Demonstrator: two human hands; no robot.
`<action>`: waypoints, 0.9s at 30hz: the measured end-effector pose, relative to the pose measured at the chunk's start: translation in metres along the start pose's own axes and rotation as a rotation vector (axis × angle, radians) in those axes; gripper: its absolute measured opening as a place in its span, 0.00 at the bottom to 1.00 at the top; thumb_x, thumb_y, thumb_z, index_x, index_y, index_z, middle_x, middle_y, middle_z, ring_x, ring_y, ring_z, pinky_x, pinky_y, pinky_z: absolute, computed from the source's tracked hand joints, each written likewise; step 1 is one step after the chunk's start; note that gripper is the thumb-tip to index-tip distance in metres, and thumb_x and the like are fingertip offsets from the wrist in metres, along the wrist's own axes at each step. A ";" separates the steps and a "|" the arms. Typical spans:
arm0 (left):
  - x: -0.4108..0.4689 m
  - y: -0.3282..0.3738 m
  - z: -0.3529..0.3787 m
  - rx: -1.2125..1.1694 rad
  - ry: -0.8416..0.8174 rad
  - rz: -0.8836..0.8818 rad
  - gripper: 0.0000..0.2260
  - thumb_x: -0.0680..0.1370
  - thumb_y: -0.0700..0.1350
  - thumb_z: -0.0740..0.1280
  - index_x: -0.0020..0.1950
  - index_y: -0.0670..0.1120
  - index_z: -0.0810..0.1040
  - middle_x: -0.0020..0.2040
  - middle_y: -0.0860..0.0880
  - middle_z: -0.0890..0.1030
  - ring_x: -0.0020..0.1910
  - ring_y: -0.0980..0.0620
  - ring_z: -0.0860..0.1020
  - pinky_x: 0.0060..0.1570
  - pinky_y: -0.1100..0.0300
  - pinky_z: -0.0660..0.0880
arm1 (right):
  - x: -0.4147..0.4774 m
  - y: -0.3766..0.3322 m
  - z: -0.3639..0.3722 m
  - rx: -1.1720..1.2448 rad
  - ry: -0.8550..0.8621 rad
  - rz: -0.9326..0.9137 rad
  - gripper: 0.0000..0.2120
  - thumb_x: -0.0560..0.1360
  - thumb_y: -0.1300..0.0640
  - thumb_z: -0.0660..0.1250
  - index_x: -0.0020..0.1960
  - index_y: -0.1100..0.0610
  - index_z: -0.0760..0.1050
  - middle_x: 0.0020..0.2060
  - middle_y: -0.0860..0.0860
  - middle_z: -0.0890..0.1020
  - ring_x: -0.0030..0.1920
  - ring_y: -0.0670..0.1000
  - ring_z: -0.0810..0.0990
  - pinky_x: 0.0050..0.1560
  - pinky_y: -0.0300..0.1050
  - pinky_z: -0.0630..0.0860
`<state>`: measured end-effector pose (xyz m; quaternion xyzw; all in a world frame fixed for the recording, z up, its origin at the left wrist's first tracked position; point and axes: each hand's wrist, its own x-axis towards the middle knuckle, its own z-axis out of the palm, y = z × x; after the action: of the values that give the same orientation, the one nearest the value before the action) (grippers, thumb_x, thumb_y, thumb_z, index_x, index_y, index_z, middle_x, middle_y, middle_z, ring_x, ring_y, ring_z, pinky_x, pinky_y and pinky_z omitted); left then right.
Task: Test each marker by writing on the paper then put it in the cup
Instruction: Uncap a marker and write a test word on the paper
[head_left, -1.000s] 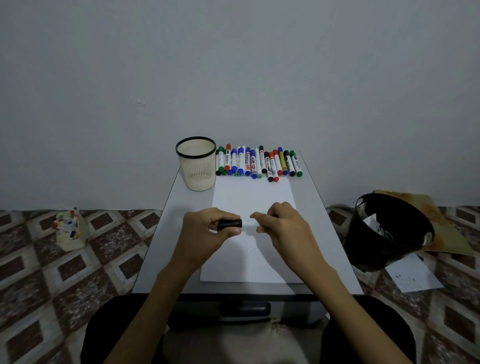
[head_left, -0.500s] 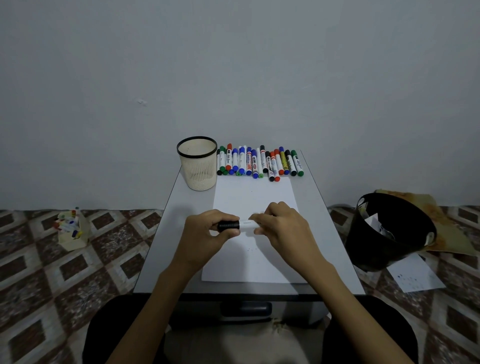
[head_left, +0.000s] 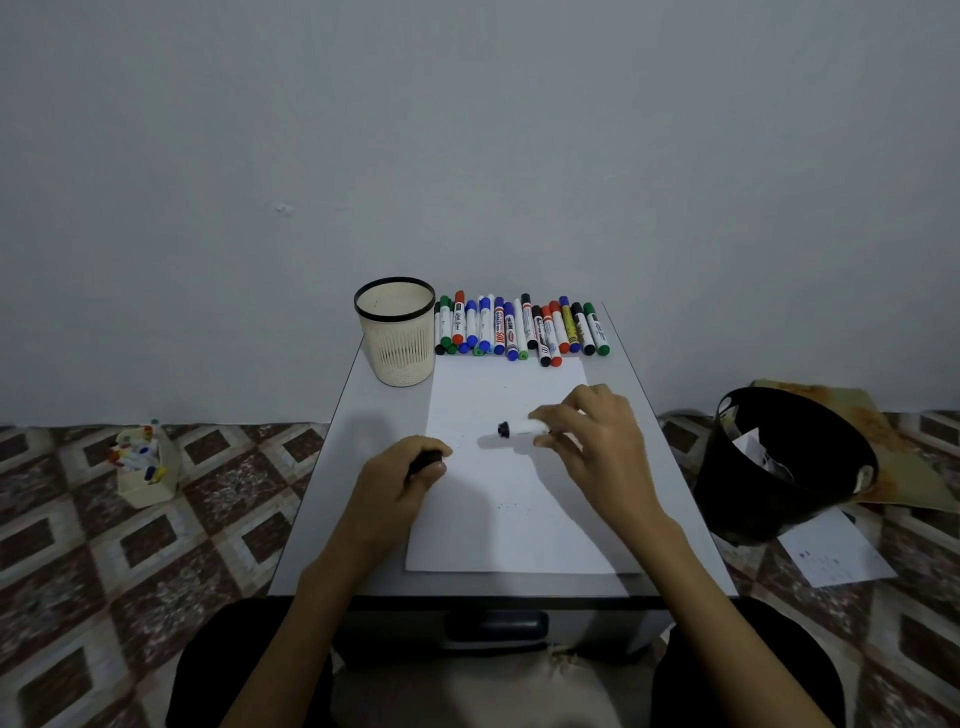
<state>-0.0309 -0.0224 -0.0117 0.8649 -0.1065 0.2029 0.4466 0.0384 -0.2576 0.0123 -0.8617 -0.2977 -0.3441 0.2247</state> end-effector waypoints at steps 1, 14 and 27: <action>0.000 -0.003 0.000 0.036 0.006 -0.005 0.12 0.76 0.52 0.60 0.52 0.48 0.77 0.47 0.54 0.80 0.47 0.58 0.77 0.49 0.63 0.74 | 0.001 0.001 -0.001 0.003 0.035 0.013 0.09 0.68 0.57 0.76 0.48 0.56 0.81 0.38 0.51 0.77 0.42 0.49 0.69 0.42 0.42 0.62; -0.006 -0.020 0.015 0.347 -0.098 -0.063 0.19 0.77 0.57 0.47 0.51 0.46 0.71 0.69 0.42 0.69 0.72 0.47 0.60 0.71 0.59 0.45 | -0.002 0.002 0.001 0.898 0.520 0.883 0.10 0.70 0.61 0.75 0.41 0.54 0.74 0.43 0.65 0.78 0.38 0.58 0.82 0.36 0.42 0.81; -0.006 -0.023 0.014 0.351 -0.055 -0.045 0.15 0.77 0.56 0.50 0.48 0.48 0.71 0.59 0.48 0.77 0.67 0.53 0.67 0.72 0.52 0.51 | -0.013 0.014 0.002 0.468 0.101 0.644 0.06 0.76 0.56 0.68 0.50 0.46 0.78 0.42 0.48 0.84 0.40 0.46 0.81 0.39 0.44 0.75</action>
<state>-0.0245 -0.0202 -0.0381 0.9369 -0.0624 0.1847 0.2901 0.0409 -0.2718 -0.0011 -0.8184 -0.0714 -0.2207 0.5257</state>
